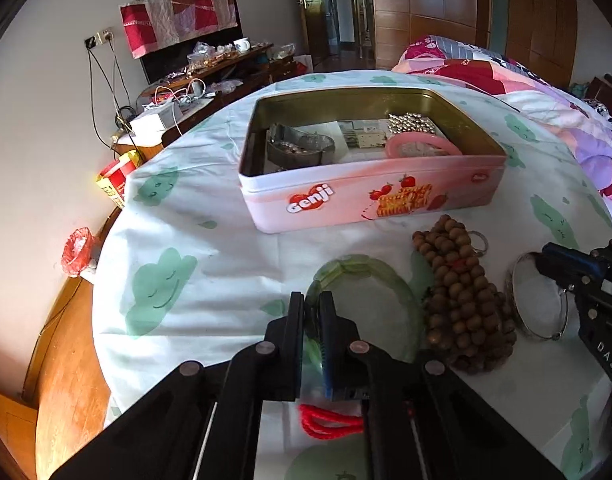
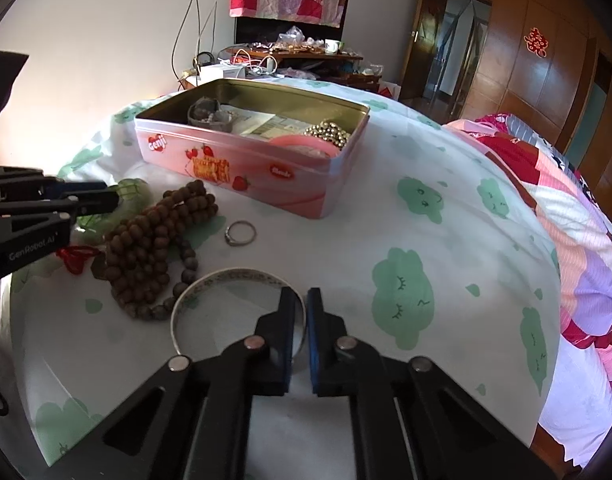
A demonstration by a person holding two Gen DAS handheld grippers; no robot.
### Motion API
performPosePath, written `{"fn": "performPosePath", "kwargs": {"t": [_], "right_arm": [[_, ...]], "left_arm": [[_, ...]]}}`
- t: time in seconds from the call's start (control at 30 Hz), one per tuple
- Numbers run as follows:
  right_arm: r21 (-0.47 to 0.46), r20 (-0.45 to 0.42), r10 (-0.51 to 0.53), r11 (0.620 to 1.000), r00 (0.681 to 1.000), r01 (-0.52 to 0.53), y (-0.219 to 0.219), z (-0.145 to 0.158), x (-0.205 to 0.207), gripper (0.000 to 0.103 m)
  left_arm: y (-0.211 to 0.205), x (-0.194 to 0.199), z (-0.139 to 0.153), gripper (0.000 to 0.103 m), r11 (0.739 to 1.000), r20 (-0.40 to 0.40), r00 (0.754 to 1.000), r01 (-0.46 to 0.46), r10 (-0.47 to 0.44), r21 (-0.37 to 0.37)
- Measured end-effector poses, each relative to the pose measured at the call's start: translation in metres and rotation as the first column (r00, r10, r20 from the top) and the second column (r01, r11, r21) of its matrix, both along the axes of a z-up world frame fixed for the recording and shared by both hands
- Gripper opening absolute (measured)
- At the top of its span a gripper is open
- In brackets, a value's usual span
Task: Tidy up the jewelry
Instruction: 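Grasp the silver wire bangle with the right tool while the left tool grasps the green bangle, then carry the green bangle and silver wire bangle over the pink tin with both tools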
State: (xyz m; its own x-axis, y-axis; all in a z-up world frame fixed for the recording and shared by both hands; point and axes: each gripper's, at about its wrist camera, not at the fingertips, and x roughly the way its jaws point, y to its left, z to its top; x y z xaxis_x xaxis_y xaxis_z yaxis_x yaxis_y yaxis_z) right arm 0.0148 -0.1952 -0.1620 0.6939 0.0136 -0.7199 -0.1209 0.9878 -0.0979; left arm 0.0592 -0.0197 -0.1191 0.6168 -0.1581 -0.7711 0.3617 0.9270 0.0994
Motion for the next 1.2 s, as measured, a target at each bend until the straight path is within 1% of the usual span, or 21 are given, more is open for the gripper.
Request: {"fn": "performPosePath", "kwargs": {"t": [0.13,0.27,0.53,0.7,1.2], "right_arm": [[-0.002,0.026,-0.023,1.000,0.999,0.024,-0.003,0.004,-0.001,0.005],[0.004,0.038,-0.039,0.999,0.998,0.039,-0.008,0.009,0.001,0.004],[0.012,0.065,-0.044,0.999,0.997,0.043,-0.009,0.016,-0.002,0.005],[0.013,0.078,-0.045,0.999,0.996,0.044,-0.009,0.021,-0.005,0.005],[0.020,0.115,-0.057,0.998,0.992,0.055,-0.014,0.033,-0.011,0.005]], "left_arm": [[0.011,0.000,0.010,0.006,0.999,0.031,0.999,-0.034,0.034,-0.014],[0.024,-0.001,0.022,0.006,0.997,0.049,0.997,-0.054,0.056,-0.048],[0.035,-0.006,0.033,0.006,0.996,0.086,0.993,-0.081,0.085,-0.048],[0.036,-0.006,0.034,0.006,0.995,0.091,0.992,-0.085,0.089,-0.046],[0.038,-0.016,0.050,0.006,0.994,0.114,0.990,-0.081,0.089,-0.068]]}}
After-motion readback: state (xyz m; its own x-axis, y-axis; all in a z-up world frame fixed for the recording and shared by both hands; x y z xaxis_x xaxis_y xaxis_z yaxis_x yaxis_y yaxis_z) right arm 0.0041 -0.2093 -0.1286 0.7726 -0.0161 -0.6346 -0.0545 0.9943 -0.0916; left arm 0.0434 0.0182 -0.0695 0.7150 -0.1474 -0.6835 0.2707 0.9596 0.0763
